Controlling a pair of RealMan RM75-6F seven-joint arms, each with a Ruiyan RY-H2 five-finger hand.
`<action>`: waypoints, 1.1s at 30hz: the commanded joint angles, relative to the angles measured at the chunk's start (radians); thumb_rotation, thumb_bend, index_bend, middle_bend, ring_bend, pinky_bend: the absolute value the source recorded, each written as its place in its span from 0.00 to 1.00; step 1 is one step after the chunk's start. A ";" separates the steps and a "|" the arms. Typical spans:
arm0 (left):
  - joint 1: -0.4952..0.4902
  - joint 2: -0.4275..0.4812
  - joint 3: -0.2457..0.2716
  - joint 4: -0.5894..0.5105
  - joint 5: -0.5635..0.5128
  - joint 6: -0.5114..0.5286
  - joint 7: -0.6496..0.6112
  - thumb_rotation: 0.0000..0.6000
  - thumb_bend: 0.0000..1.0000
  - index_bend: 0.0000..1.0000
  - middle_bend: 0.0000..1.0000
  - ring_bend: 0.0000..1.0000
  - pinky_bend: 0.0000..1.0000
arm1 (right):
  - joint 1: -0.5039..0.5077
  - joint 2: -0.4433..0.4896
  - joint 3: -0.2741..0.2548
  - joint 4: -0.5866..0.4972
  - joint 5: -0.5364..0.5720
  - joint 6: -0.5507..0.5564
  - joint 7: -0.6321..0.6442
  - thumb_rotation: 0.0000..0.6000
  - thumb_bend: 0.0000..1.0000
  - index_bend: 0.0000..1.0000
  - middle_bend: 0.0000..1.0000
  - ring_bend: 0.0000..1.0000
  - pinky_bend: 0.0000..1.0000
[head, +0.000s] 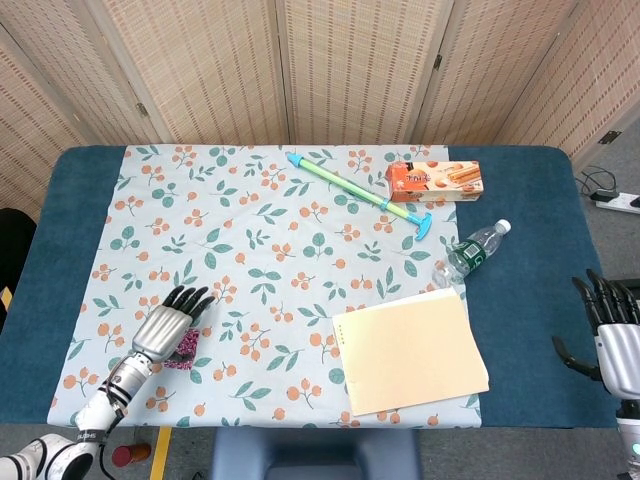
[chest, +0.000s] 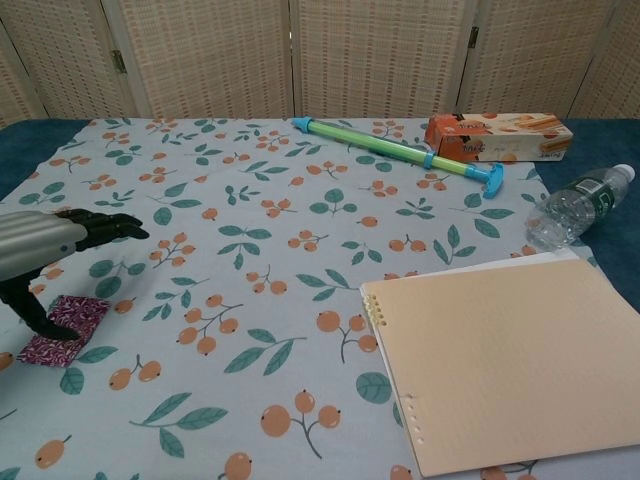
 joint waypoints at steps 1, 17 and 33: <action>-0.005 -0.011 -0.001 0.006 -0.011 -0.010 0.005 1.00 0.13 0.03 0.00 0.00 0.00 | 0.001 -0.002 0.000 0.001 0.000 -0.002 0.001 0.84 0.36 0.00 0.00 0.00 0.00; 0.006 -0.003 0.003 0.052 -0.070 -0.032 -0.009 1.00 0.13 0.03 0.00 0.00 0.00 | 0.005 -0.003 0.004 0.003 0.005 -0.009 0.001 0.83 0.36 0.00 0.00 0.00 0.00; 0.032 0.025 0.000 0.102 -0.113 -0.024 -0.029 1.00 0.13 0.03 0.00 0.00 0.00 | -0.001 -0.006 0.004 0.004 0.003 0.003 0.002 0.83 0.36 0.00 0.00 0.00 0.00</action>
